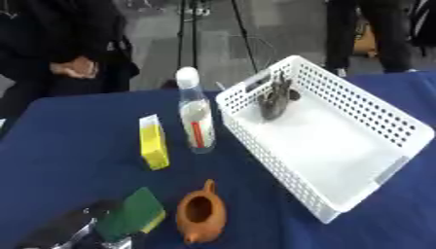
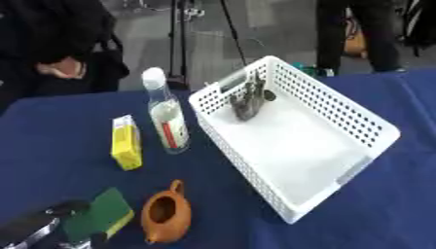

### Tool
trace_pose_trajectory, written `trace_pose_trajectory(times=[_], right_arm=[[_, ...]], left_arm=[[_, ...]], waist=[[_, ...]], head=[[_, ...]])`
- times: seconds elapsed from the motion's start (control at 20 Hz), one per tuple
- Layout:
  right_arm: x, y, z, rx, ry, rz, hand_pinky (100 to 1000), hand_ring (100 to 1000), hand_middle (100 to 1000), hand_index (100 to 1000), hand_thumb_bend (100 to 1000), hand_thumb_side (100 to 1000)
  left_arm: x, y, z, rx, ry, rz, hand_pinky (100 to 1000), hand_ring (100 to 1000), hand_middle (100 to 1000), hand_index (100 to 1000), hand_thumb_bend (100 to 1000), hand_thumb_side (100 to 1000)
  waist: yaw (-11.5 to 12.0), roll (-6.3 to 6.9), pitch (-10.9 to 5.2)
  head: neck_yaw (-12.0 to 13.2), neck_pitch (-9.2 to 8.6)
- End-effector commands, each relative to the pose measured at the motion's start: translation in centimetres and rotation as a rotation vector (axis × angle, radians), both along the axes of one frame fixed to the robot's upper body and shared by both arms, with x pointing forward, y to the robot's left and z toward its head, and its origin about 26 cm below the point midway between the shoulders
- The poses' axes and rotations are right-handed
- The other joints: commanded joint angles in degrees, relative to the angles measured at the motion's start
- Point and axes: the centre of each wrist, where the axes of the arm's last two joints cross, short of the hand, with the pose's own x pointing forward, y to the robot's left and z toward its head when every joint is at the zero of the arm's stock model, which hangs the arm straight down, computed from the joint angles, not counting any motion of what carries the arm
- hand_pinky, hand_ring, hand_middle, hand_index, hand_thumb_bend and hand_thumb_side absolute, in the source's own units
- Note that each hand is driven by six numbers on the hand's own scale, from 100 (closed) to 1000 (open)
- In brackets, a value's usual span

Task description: Pick up objects on the table and place them in the box.

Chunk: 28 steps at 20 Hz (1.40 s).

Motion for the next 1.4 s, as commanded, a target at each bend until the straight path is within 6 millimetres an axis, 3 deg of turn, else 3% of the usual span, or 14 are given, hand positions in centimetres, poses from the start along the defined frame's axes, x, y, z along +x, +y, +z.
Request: trace_pose_trajectory(times=[0.05,0.3,0.35,0.5,0.7,0.75,0.9,0.95,1.0,1.05,1.1,1.2,1.35,1.4], right_arm=[[-0.18,-0.04,0.83,-0.014,-0.029,0.002,621,546,492,567,100,562],[-0.2,-0.11,0.8,-0.011,-0.03,-0.002,620,546,492,567,100,564],[-0.2,-0.12,0.79,-0.01,-0.03,-0.003,620,545,491,566,100,564],[-0.21,-0.15,0.76,-0.009,-0.029,-0.004,620,545,491,566,100,564],[-0.22,-0.18,0.75,-0.008,-0.029,-0.006,620,544,491,566,100,564],[-0.22,-0.19,0.75,-0.007,-0.03,-0.006,620,544,491,566,100,564],[-0.23,-0.21,0.76,-0.007,-0.03,-0.007,620,544,490,566,100,563],[-0.23,-0.22,0.76,-0.007,-0.03,-0.008,620,544,490,566,100,563],[-0.24,-0.24,0.75,-0.006,-0.03,-0.008,620,544,490,566,100,563],[-0.24,-0.25,0.74,-0.006,-0.03,-0.009,620,544,490,566,100,563],[-0.24,-0.24,0.74,-0.005,-0.03,-0.009,619,543,490,566,100,564],[-0.24,-0.25,0.73,-0.004,-0.031,-0.009,619,543,490,566,100,564],[-0.24,-0.25,0.76,-0.001,-0.035,-0.008,619,543,490,566,100,565],[-0.24,-0.26,0.76,0.0,-0.036,-0.008,619,542,490,566,100,565]], left_arm=[[0.12,0.2,0.11,0.033,-0.005,-0.008,1000,1000,1000,1000,687,1000],[0.21,0.17,0.07,0.059,-0.038,0.021,1000,1000,1000,1000,601,974],[0.21,0.14,0.07,0.062,-0.044,0.025,1000,1000,998,1000,546,974],[0.21,0.09,0.15,0.068,-0.081,0.053,1000,1000,903,1000,456,980],[0.25,0.06,-0.05,0.071,-0.102,0.074,925,848,841,1000,444,960],[0.26,0.05,-0.12,0.072,-0.104,0.075,925,848,841,1000,444,960],[0.26,-0.07,-0.18,0.075,-0.114,0.069,806,680,786,1000,394,944],[0.25,-0.1,-0.15,0.076,-0.118,0.067,806,680,786,1000,394,944],[0.24,-0.12,-0.08,0.077,-0.126,0.065,766,617,755,1000,374,939],[0.23,-0.13,-0.04,0.078,-0.131,0.064,766,617,755,1000,374,939],[0.22,-0.16,0.04,0.081,-0.14,0.061,696,562,711,978,349,927],[0.2,-0.23,0.14,0.089,-0.156,0.053,643,526,683,964,355,922],[0.23,-0.28,0.08,0.1,-0.162,0.043,615,504,665,952,361,917],[0.24,-0.33,0.08,0.102,-0.165,0.038,522,439,609,908,341,901]], waist=[[-0.1,-0.28,-0.73],[-0.2,-0.25,-0.71],[-0.2,-0.24,-0.7],[-0.2,-0.23,-0.7],[-0.3,-0.21,-0.65],[-0.3,-0.21,-0.63],[-0.4,-0.25,-0.57],[-0.4,-0.25,-0.56],[-0.4,-0.24,-0.55],[-0.4,-0.23,-0.54],[-0.4,-0.2,-0.54],[-0.5,-0.16,-0.53],[-0.6,-0.14,-0.54],[-0.6,-0.12,-0.52]], head=[[0.4,-0.67],[0.4,-0.73],[0.4,-0.75],[0.4,-0.85],[0.5,-0.96],[0.5,-0.98],[0.5,-1.02],[0.6,-1.01],[0.6,-1.02],[0.6,-1.03],[0.6,-1.04],[0.6,-1.07],[0.7,-1.1],[0.7,-1.16]])
